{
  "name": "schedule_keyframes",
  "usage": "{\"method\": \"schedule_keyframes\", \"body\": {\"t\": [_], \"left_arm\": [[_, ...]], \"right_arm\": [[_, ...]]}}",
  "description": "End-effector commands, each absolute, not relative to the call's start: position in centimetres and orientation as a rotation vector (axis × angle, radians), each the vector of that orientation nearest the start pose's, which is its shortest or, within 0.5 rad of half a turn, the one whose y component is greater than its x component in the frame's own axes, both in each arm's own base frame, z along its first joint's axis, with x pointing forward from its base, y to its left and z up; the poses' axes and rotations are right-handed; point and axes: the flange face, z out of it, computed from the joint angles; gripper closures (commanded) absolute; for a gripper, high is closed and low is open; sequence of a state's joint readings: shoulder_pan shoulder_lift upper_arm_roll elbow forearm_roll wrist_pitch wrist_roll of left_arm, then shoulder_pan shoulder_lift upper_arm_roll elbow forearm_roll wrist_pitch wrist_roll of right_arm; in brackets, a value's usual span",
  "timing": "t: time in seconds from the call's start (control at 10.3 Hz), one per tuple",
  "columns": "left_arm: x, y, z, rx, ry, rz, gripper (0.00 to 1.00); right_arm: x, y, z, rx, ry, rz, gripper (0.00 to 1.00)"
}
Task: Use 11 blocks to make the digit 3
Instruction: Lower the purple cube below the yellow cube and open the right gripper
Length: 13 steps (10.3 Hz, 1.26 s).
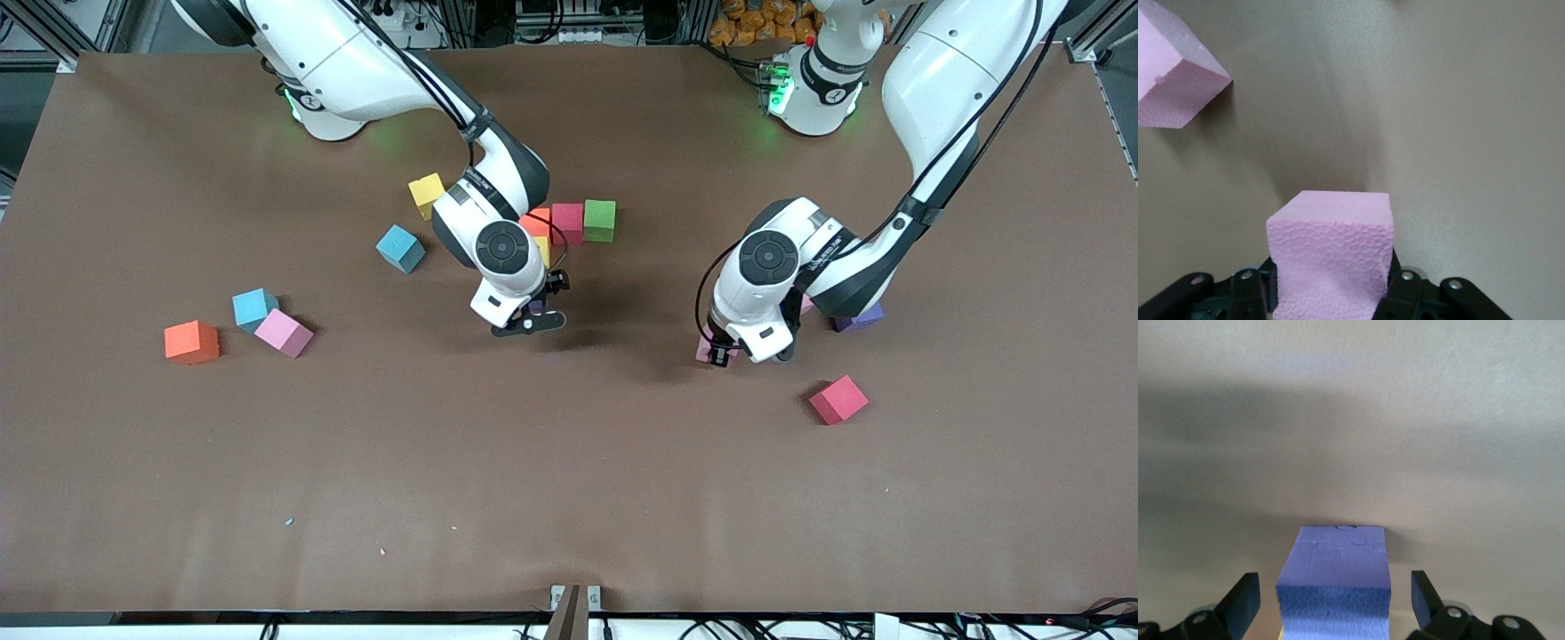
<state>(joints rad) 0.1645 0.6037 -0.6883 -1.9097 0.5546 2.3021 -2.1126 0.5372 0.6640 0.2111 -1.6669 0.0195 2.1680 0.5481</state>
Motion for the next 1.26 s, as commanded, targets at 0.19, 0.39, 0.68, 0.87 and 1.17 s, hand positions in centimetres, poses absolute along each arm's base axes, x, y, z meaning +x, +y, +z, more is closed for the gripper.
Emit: {"method": "schedule_keyframes", "body": {"t": [0.19, 0.39, 0.68, 0.87, 1.17], "left_arm": [[55.8, -28.0, 24.1, -2.511, -1.833, -0.072, 1.0], [55.8, -28.0, 24.2, -2.517, -1.826, -0.074, 1.0], [55.7, -29.1, 25.4, -2.49, -1.901, -0.038, 1.0], [54.0, -32.3, 26.6, -2.407, -2.047, 0.023, 1.0], [50.6, -38.8, 25.9, -2.255, -2.225, 0.057, 1.0]], "right_arm": [[52.5, 42.1, 28.9, -3.093, -0.292, 0.328, 0.0], [54.6, 38.6, 33.2, -3.111, -0.302, 0.294, 0.0], [59.6, 29.7, 37.0, -3.166, -0.188, 0.233, 0.0], [61.3, 24.5, 38.9, -3.181, -0.06, 0.198, 0.0], [62.2, 19.5, 41.7, -3.173, -0.018, 0.167, 0.0]]}}
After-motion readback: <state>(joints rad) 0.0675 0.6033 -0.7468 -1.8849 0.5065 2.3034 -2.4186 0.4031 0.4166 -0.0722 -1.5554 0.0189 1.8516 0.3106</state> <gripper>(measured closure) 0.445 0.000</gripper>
